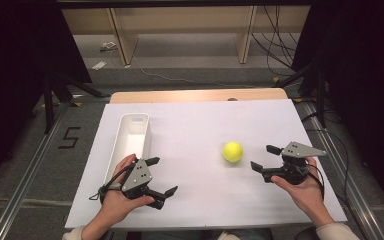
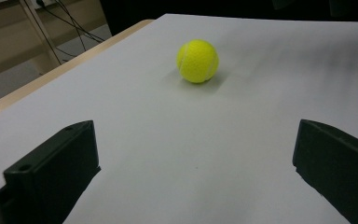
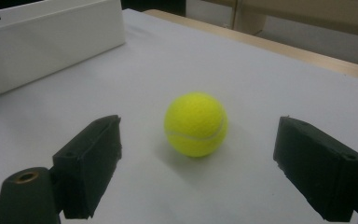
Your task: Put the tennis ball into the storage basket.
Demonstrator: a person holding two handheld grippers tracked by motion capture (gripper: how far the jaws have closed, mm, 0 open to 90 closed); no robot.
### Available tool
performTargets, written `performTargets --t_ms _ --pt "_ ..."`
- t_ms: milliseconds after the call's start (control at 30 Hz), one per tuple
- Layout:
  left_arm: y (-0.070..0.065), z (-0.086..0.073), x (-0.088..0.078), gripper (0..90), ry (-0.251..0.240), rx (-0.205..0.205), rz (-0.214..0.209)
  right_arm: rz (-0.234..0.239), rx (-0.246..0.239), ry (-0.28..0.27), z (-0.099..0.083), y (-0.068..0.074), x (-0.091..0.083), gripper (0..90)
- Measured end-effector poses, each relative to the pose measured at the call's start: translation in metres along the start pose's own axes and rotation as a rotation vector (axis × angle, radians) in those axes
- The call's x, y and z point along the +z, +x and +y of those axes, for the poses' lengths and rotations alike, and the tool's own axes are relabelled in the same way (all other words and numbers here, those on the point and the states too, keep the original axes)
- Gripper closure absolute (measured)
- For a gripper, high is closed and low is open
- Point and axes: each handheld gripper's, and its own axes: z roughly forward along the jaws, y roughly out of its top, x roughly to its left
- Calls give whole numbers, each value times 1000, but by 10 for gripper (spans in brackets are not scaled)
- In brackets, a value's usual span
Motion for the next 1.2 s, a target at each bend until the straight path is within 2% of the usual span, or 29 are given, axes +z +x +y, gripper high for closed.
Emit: performTargets --t_ms 200,300,400,467,1200 --pt "-1 0 0 0 -2 -2 -1 -12 1 10 3 -2 9 156" --pt "-1 1 0 0 -4 1 0 -20 2 18 6 -4 20 156" --pt "0 1 -1 0 -5 1 -2 -19 -1 24 8 -4 25 156" --pt "0 1 -1 0 -5 1 1 -20 -22 35 10 -4 33 156" --pt "0 1 -1 0 -7 3 -3 -11 -12 85 16 -10 71 157"
